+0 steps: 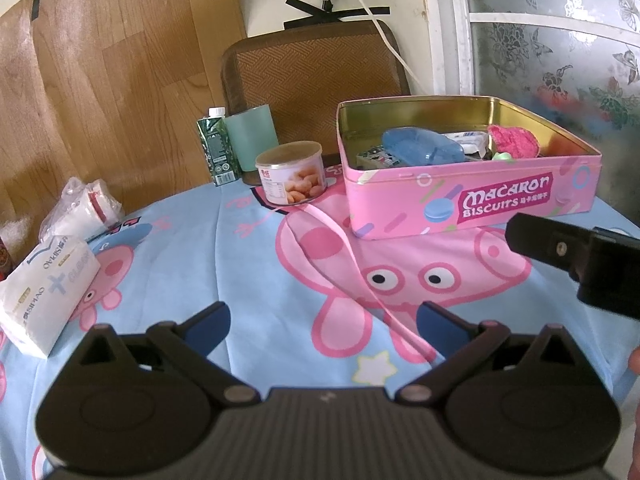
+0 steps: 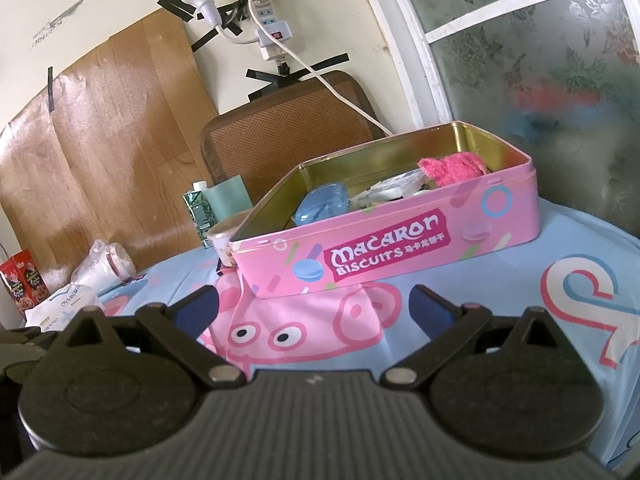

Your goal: Organize soft objects

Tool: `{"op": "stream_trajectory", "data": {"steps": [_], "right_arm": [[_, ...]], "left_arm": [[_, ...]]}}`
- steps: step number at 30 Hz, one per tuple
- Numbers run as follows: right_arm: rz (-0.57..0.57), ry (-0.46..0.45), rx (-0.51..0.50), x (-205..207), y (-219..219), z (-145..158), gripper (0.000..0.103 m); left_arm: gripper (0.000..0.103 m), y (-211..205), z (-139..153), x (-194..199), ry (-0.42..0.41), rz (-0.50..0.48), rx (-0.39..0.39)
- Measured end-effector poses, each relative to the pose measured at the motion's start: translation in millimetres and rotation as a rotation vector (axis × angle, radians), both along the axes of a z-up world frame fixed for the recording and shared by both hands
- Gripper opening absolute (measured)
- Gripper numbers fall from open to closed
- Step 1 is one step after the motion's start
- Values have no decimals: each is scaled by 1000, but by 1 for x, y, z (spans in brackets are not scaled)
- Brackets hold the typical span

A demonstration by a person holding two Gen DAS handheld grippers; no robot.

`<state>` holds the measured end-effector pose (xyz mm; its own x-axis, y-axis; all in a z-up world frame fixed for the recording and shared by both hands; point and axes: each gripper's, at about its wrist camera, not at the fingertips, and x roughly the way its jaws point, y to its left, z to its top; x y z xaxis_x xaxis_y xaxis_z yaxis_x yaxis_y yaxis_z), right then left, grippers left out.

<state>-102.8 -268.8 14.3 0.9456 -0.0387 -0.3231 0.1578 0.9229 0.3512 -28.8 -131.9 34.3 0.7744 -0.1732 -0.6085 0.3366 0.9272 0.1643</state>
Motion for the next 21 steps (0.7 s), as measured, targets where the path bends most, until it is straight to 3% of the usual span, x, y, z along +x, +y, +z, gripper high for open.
{"op": "stream_trajectory", "data": {"steps": [21], "right_arm": [[3,-16,5,-4,4,-2,103]], "left_arm": [[103,-1,-1,0,-4,11,8]]}}
